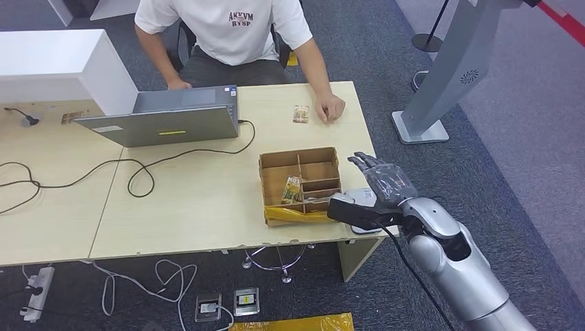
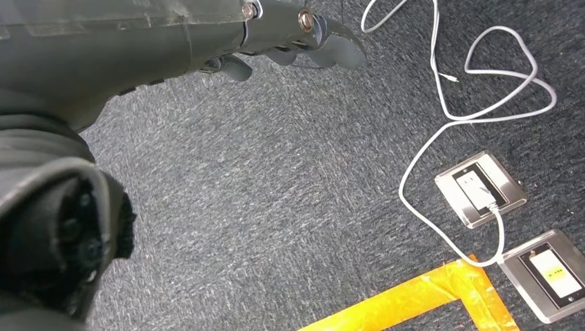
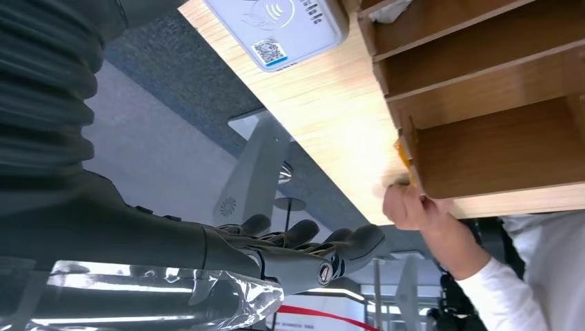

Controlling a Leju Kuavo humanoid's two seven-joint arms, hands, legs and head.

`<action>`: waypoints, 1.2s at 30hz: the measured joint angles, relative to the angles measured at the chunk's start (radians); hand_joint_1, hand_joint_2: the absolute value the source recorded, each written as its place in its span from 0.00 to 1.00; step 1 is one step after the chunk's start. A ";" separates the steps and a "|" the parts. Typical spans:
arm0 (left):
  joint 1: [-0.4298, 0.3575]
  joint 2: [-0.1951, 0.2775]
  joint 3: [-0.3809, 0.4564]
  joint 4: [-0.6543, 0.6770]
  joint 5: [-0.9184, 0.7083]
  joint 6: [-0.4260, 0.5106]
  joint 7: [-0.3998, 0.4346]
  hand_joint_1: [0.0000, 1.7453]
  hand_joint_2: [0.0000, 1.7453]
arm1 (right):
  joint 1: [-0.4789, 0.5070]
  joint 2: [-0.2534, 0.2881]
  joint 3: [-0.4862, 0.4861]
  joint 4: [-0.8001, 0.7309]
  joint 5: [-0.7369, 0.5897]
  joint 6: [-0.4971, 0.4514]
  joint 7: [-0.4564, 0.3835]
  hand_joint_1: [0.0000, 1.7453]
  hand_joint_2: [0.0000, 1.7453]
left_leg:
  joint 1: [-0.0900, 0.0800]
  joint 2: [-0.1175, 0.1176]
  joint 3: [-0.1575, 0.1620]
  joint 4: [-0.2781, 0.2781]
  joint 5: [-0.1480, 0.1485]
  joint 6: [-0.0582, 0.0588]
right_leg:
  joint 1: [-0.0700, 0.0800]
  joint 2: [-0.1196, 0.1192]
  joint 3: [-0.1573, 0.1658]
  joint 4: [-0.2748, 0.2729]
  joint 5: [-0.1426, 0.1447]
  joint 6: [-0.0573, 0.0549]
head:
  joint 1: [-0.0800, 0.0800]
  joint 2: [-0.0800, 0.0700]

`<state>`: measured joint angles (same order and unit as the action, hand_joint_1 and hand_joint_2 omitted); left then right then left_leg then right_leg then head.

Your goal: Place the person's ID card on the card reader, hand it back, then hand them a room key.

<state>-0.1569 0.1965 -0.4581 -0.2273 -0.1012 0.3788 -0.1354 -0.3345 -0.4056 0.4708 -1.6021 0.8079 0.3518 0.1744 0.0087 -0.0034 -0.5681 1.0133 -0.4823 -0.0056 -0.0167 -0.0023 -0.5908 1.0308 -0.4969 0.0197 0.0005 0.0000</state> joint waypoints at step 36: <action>-0.017 -0.007 0.000 0.002 -0.020 -0.012 0.018 0.00 0.00 | -0.052 0.109 0.087 0.130 0.052 -0.130 -0.091 0.00 1.00 | 0.000 0.000 0.000 0.000 0.000 0.000 | 0.000 0.000 0.000 0.000 0.000 0.000 | 0.000 0.000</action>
<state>-0.1740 0.1896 -0.4578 -0.2255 -0.1215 0.3666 -0.1175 -0.3868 -0.2968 0.5577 -1.4718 0.8598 0.2223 0.0839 0.0089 -0.0035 -0.5681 1.0131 -0.4822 -0.0057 -0.0166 -0.0026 -0.5911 1.0308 -0.4970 0.0195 0.0004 0.0000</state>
